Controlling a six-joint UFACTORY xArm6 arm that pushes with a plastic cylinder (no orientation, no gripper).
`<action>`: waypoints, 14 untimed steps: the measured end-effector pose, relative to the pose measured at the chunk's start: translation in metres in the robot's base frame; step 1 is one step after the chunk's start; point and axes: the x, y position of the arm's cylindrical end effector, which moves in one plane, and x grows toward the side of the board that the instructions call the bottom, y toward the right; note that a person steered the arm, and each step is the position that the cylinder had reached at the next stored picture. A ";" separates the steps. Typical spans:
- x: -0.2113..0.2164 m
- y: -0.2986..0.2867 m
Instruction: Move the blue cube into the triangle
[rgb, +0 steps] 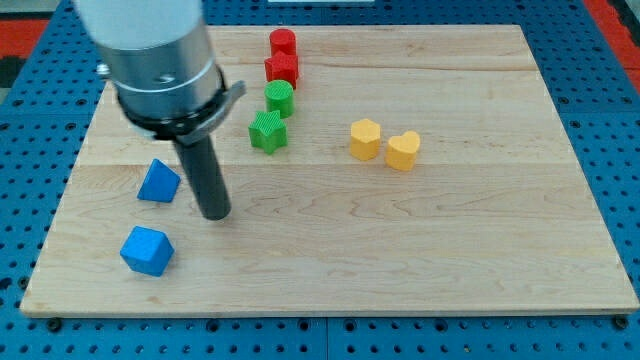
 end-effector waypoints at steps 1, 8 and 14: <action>0.031 0.005; -0.076 0.272; -0.042 0.069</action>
